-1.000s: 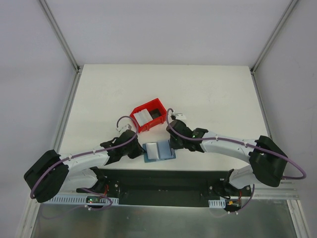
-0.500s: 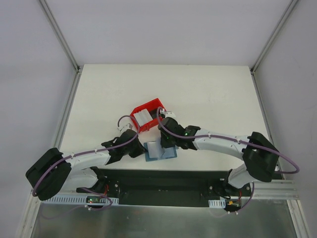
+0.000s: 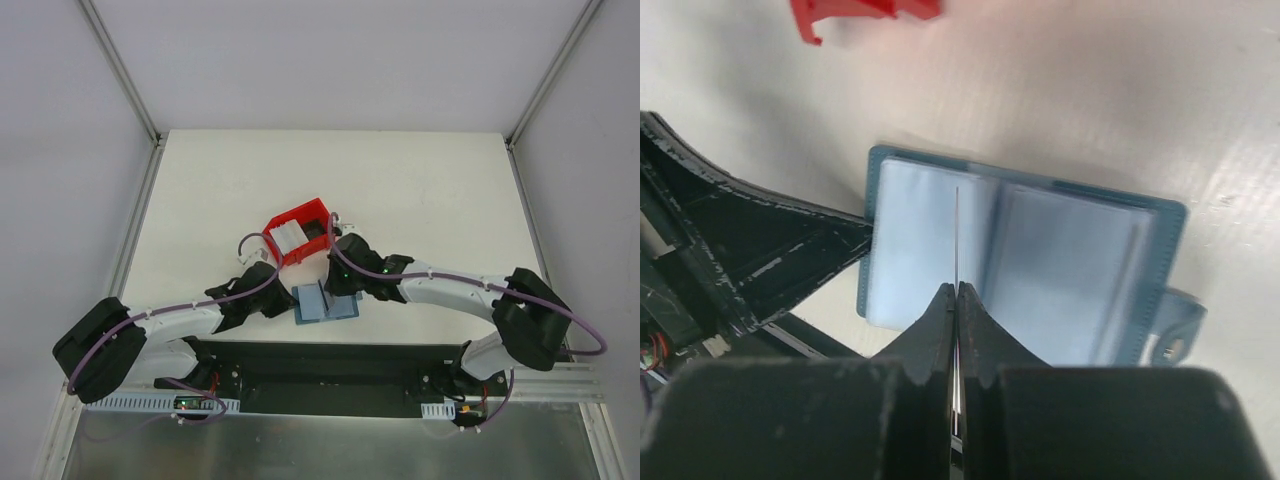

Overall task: Put the credit cards into the card holder
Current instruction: Insert the credit card into the card holder.

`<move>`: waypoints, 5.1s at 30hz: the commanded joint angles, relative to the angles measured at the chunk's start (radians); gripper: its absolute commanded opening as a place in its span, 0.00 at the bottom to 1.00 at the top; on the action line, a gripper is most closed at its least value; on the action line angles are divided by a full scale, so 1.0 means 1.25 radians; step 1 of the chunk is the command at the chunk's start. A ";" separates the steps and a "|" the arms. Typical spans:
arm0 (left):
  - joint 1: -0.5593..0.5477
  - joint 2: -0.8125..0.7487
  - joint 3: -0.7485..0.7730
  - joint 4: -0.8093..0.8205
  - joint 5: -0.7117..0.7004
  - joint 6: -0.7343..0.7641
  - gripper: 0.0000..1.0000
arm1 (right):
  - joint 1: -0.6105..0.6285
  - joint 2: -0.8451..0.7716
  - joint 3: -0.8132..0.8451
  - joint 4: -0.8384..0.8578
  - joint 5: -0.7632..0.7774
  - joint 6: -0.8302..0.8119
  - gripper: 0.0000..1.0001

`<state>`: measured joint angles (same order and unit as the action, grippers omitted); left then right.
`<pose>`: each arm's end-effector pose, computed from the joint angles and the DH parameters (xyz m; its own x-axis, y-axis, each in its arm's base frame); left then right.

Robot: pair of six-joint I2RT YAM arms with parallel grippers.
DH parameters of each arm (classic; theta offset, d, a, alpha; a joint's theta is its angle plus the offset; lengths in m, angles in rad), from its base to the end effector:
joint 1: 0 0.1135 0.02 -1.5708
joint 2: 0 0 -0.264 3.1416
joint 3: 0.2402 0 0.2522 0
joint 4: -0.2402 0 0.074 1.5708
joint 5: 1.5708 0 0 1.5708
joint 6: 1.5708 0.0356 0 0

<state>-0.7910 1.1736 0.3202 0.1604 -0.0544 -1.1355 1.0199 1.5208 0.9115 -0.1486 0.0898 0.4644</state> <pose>0.1479 -0.1468 0.1418 -0.8065 -0.4720 -0.3559 -0.1203 0.7205 -0.6829 0.1710 0.2723 0.2109 -0.6865 -0.2653 -0.6770 -0.5671 0.7781 0.2702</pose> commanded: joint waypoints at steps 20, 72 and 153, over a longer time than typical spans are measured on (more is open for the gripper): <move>0.001 0.043 -0.018 -0.047 -0.011 0.032 0.00 | -0.108 0.003 -0.276 0.399 -0.163 0.184 0.00; 0.031 0.044 -0.023 -0.063 -0.015 0.038 0.00 | -0.093 0.078 -0.276 0.404 -0.224 0.210 0.00; 0.179 -0.026 -0.049 -0.078 -0.003 0.139 0.00 | -0.235 0.510 0.740 -0.255 -0.319 -0.318 0.76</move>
<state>-0.5892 1.1065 0.2722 0.1585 -0.0315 -1.0252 0.7338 2.1361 1.7561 -0.4271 -0.2550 0.0902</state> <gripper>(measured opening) 0.006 0.754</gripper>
